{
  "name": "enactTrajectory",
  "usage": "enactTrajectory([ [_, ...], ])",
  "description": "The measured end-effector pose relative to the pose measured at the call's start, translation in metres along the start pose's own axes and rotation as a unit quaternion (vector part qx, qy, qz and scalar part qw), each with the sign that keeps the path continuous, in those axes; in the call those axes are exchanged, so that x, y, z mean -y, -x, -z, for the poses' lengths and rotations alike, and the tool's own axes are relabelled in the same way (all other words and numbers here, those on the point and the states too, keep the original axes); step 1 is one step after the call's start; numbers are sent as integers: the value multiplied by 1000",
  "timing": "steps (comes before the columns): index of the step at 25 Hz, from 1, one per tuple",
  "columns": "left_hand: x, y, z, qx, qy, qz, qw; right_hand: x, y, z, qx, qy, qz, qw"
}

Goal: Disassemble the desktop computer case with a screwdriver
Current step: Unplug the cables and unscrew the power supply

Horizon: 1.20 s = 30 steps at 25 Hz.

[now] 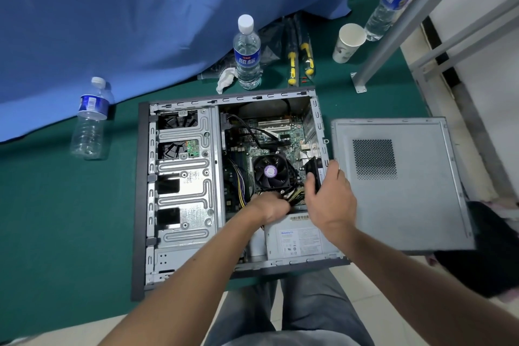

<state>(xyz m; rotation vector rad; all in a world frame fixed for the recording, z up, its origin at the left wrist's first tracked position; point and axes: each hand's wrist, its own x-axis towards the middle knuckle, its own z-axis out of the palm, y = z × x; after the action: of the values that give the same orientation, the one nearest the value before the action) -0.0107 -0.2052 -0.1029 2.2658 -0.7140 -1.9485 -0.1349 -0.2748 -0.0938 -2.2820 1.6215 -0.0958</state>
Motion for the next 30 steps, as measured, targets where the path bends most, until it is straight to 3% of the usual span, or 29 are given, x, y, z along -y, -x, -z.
enactTrajectory([
  [12, -12, -4, -2, 15, -94, 18, 995, 2, 0, 3, 10, 4, 2, 1000],
  [23, -2, 0, -5, -48, -51, -49, 996, 4, 1, 5, 16, 10, -1, 1000],
  [30, -5, 5, -4, -20, -76, -27, 997, 4, 1, 6, 20, 9, -2, 1000],
])
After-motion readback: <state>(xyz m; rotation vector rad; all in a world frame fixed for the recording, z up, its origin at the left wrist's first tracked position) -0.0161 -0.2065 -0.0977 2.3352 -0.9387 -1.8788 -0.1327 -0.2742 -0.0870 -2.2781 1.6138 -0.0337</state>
